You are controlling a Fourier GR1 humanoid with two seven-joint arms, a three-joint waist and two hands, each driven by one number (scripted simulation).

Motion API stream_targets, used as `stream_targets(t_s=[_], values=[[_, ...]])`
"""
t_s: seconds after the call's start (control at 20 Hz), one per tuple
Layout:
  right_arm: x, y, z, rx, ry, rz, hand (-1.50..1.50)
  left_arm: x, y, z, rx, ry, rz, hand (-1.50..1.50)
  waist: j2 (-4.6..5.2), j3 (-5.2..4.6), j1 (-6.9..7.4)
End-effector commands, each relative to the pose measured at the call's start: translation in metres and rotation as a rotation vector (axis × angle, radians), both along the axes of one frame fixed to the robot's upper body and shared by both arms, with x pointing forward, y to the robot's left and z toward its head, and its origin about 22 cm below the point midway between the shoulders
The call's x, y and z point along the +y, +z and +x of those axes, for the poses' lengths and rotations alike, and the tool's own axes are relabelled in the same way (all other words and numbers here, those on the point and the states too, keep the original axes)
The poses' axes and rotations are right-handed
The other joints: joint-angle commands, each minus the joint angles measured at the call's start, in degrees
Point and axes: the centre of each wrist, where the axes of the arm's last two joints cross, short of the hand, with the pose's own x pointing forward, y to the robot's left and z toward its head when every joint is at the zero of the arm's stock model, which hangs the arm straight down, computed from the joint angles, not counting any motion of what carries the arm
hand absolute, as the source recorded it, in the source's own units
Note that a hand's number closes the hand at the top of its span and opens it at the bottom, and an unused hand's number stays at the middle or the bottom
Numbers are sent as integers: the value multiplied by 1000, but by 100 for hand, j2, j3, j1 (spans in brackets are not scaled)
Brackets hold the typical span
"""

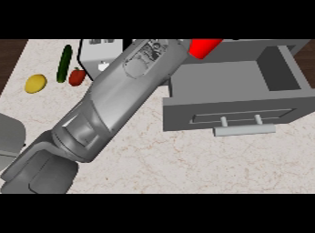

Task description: Pick up the can, place it into the drawer and close the drawer

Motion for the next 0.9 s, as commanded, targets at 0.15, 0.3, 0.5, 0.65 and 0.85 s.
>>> stream_targets(t_s=[0.15,0.3,0.5,0.65,0.85], values=[[-2,-1,11,-6,7,-8,-150,3,-25,5,0,28,56,150,42,7,-146],[0,5,18,-15,29,0,-150,2,-19,9,-26,83,61,150,72,9,-207],[5,-6,19,-6,16,11,-150,5,-37,7,-39,74,75,150,52,7,-176],[10,-1,24,-29,38,7,-150,9,-44,11,-28,98,118,150,89,9,-242],[0,2,28,-25,13,-28,-150,1,-33,8,-63,79,141,150,84,9,-280]])
